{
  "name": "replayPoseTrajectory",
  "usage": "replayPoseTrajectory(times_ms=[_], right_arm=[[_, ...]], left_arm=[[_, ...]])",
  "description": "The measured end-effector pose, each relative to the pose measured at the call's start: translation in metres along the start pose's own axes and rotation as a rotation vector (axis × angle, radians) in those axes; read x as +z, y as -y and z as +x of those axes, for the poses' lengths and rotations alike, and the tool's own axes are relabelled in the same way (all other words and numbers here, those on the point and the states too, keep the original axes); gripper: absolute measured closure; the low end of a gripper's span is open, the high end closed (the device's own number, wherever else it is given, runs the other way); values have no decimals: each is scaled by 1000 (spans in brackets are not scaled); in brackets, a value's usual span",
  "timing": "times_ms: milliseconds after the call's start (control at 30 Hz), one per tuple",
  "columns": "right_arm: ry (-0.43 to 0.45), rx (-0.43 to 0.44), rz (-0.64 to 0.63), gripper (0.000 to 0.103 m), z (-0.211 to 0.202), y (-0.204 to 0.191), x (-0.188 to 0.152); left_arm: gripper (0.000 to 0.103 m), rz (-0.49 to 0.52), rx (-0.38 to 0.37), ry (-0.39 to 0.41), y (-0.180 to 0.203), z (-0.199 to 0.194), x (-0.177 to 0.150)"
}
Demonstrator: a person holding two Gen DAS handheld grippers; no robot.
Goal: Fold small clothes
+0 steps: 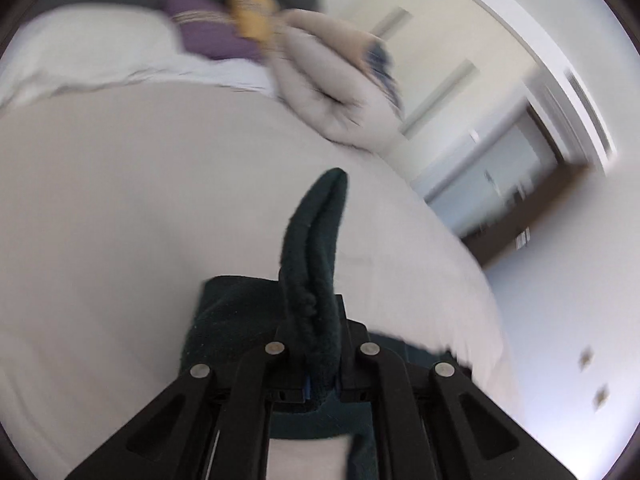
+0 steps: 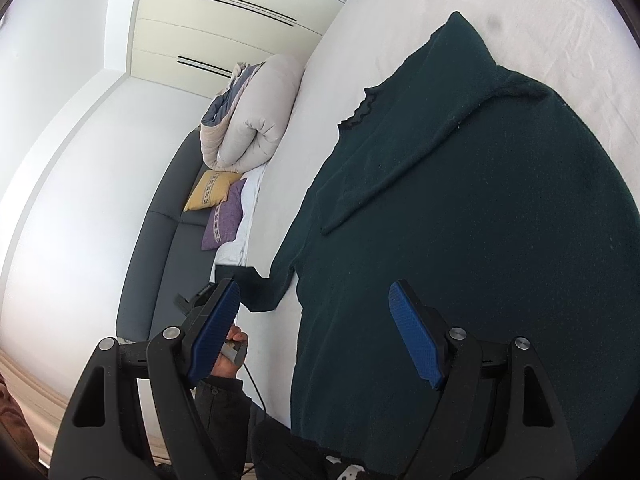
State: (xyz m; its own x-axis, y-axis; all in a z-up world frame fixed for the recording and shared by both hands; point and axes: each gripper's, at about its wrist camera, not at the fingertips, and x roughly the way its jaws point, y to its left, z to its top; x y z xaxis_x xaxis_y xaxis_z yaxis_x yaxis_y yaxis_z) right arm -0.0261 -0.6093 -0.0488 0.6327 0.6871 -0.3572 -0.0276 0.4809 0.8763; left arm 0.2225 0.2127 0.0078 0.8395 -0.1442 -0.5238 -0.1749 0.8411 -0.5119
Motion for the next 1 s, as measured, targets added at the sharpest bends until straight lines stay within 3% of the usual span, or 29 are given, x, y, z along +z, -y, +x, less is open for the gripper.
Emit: replayPoseTrajectory(times_ms=[100, 167, 300, 433, 633, 867, 933, 967, 1000], right_arm=[[-2, -35, -30, 26, 21, -6, 20], [-23, -72, -31, 26, 44, -7, 35], [-130, -98, -29, 26, 107, -13, 56], [-230, -57, 27, 26, 184, -14, 67], [-357, 41, 140, 26, 278, -22, 69], [-467, -38, 259, 27, 341, -4, 63], [-477, -23, 277, 42, 350, 3, 59], [-488, -18, 269, 57, 353, 4, 57], [-501, -14, 257, 74, 354, 6, 54]], left_arm=[[95, 451, 70, -67, 100, 29, -65], [95, 618, 110, -86, 127, 47, -110], [94, 647, 111, -176, 121, 71, -155], [93, 640, 81, -132, 122, 60, -156], [89, 652, 120, -166, 122, 66, -161], [87, 679, 140, -152, 129, 65, -165], [82, 673, 138, -155, 129, 65, -164], [78, 669, 139, -157, 129, 65, -164], [68, 666, 139, -157, 129, 64, -164]])
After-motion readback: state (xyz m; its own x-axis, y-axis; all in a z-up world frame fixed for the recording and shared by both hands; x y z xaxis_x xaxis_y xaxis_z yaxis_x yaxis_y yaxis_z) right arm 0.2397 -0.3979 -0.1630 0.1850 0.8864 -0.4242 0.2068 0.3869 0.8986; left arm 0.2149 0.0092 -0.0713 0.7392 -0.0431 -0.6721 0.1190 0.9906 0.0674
